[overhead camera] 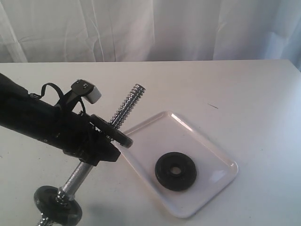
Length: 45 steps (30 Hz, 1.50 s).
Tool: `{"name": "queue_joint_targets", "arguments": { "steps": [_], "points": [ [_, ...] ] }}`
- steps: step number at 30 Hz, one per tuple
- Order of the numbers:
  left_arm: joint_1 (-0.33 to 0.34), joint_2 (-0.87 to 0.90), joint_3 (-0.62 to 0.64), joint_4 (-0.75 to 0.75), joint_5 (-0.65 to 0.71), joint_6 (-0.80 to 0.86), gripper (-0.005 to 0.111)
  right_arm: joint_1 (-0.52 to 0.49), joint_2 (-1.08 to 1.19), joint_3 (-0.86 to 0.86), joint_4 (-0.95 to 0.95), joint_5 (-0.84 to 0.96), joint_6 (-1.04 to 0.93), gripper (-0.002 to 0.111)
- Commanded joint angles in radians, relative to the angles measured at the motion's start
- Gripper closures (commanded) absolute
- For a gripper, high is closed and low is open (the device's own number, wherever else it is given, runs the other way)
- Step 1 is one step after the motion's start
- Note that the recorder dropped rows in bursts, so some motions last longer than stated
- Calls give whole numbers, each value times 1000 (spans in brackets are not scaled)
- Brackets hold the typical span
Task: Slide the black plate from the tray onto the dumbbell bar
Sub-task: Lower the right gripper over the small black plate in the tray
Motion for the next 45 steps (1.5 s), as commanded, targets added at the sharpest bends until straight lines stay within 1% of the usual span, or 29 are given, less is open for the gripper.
{"name": "queue_joint_targets", "arguments": {
  "steps": [1,3,6,11,15,19,21,22,24,25,26,28,29,31,34,39,42,45],
  "points": [
    [-3,-49,-24,-88,59,3,107,55,49,-186,-192,109,2,108],
    [-3,-49,-24,-82,56,1,107,87,129,-305,-221,255,-82,108],
    [-3,-49,-24,-72,39,-5,107,133,312,-505,-209,470,-345,108],
    [-3,-49,-24,-68,13,-5,107,166,686,-815,-144,715,-722,108],
    [-3,-49,-24,-63,-3,-5,107,167,973,-1017,-104,860,-906,108],
    [-3,-49,-24,-63,-7,-7,107,167,1209,-1149,-52,980,-1026,108],
    [-3,-49,-24,-63,-7,-11,107,167,1318,-1191,18,1078,-1133,102],
    [-3,-49,-24,-63,-7,-12,107,167,1369,-1206,69,1137,-1206,96],
    [-3,-49,-24,-63,-7,-12,107,175,1449,-1215,166,1224,-1292,81],
    [-3,-49,-24,-63,-7,-15,107,182,1495,-1215,205,1256,-1302,69],
    [-3,-49,-24,-63,-7,-15,107,190,1521,-1215,232,1264,-1306,60],
    [-3,-49,-24,-63,-7,-29,107,213,1576,-1215,266,1262,-1311,38],
    [-3,-49,-24,-61,-7,-31,107,224,1594,-1215,281,1259,-1337,29],
    [-3,-49,-24,-61,-7,-35,107,245,1631,-1215,326,1255,-1418,20],
    [-3,-49,-24,-57,1,-35,107,268,1667,-1215,365,1262,-1437,14],
    [-3,-49,-24,-40,4,-48,107,283,1679,-1215,318,1198,-1428,14],
    [-3,-49,-24,-9,-1,-65,107,292,1679,-1215,276,1136,-1370,14],
    [-3,-49,-24,14,-20,-90,107,321,1684,-1215,212,1081,-1325,14]
  ]
}}
